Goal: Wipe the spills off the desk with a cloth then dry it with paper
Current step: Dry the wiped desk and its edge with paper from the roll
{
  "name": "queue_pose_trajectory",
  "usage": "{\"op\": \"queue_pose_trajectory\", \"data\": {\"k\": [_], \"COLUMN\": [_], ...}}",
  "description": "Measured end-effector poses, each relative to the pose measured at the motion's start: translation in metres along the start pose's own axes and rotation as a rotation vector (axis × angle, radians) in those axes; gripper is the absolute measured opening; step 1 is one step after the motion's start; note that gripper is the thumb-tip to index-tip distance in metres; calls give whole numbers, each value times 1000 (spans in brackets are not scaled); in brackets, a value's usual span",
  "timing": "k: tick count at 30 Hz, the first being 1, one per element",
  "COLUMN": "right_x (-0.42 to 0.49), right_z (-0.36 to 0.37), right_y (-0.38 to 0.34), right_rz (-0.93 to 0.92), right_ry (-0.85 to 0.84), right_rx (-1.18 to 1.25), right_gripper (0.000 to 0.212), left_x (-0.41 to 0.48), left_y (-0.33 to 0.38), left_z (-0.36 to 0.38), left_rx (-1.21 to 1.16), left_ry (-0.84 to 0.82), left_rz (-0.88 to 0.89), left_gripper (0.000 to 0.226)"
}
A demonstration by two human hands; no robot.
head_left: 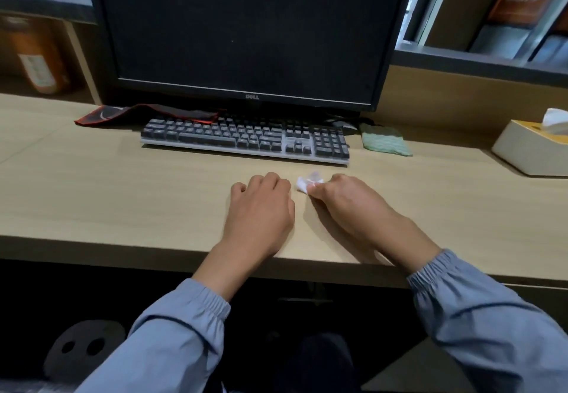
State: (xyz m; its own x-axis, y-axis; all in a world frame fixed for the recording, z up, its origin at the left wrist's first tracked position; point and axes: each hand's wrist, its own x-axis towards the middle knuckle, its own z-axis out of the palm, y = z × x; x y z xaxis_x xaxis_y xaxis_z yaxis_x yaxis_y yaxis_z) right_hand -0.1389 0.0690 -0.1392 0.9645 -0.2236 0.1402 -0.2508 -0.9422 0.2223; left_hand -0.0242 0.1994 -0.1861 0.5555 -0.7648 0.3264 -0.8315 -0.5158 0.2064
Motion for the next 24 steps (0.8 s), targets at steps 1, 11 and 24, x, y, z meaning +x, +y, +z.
{"op": "queue_pose_trajectory", "data": {"k": [1,11,24], "right_x": [13,53,-22], "right_z": [1,7,9], "right_y": [5,41,39], "right_rz": [8,84,73], "right_ry": [-7,-89,27], "right_rx": [-30,-86,3], "right_gripper": [28,37,39], "left_x": [0,0,-2], "left_y": [-1,-3,-1], "left_z": [0,1,0], "left_rx": [-1,-15,0], "left_ry": [-1,-13,-31], "left_rz": [1,9,16], "left_gripper": [36,34,35]}}
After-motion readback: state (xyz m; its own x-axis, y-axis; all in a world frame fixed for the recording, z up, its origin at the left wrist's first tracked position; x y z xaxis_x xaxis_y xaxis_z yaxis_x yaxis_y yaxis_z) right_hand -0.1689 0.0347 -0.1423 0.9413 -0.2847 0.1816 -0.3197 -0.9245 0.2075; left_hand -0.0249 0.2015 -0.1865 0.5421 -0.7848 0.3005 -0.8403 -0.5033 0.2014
